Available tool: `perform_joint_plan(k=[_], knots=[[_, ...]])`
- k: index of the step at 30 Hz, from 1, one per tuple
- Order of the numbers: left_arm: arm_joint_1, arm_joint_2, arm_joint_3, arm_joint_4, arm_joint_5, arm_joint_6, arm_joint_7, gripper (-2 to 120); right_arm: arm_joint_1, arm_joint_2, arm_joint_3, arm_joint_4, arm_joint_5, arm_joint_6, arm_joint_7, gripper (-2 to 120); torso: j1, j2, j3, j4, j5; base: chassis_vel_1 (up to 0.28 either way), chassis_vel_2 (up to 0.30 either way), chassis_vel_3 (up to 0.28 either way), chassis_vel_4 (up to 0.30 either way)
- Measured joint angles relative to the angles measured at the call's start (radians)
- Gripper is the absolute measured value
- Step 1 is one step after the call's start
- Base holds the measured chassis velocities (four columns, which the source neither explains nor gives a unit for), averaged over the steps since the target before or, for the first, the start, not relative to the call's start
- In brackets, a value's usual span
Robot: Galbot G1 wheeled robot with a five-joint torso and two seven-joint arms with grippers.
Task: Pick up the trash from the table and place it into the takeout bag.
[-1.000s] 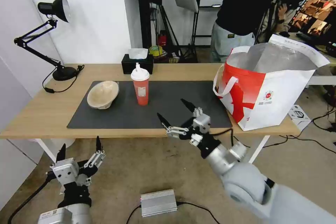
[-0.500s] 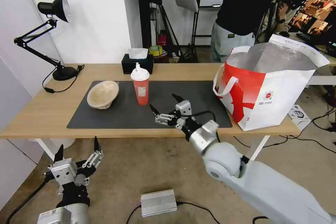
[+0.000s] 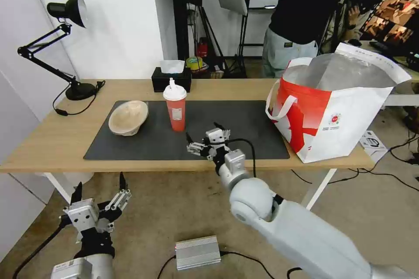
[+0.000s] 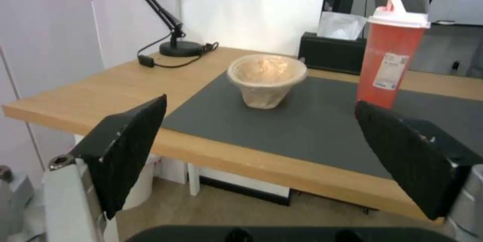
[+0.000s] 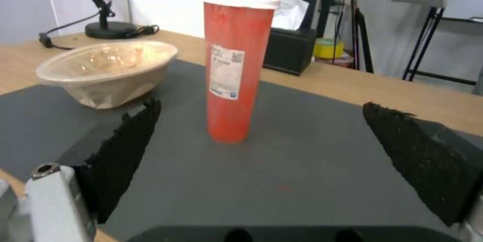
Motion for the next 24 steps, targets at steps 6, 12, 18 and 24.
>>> perform_joint_plan(k=[6,12,18,24], knots=[[-0.005,0.001,0.0,0.008,0.0,0.0,0.0,100,0.03,0.034,-0.006,-0.042,-0.001,-0.01,0.0,100,0.0,0.0,0.0,0.0,0.0,0.0,0.0,0.0,0.0],[-0.01,0.001,0.002,0.017,-0.001,0.0,0.0,100,0.087,0.106,-0.01,-0.129,-0.003,-0.025,0.011,100,0.0,0.0,0.0,0.0,0.0001,0.0,0.0,0.0,0.0],[-0.01,0.002,0.003,0.022,-0.002,0.0,0.0,100,0.133,0.175,-0.01,-0.209,-0.004,-0.031,0.018,100,0.0,0.0,0.0,0.0,0.0,0.0,0.0,0.0,0.0],[-0.007,0.009,0.0,0.022,-0.004,0.0,0.0,100,0.164,0.238,-0.004,-0.289,-0.004,-0.035,0.018,100,0.0,0.0,0.0,0.0,-0.0001,0.0,0.0,0.0,0.0]])
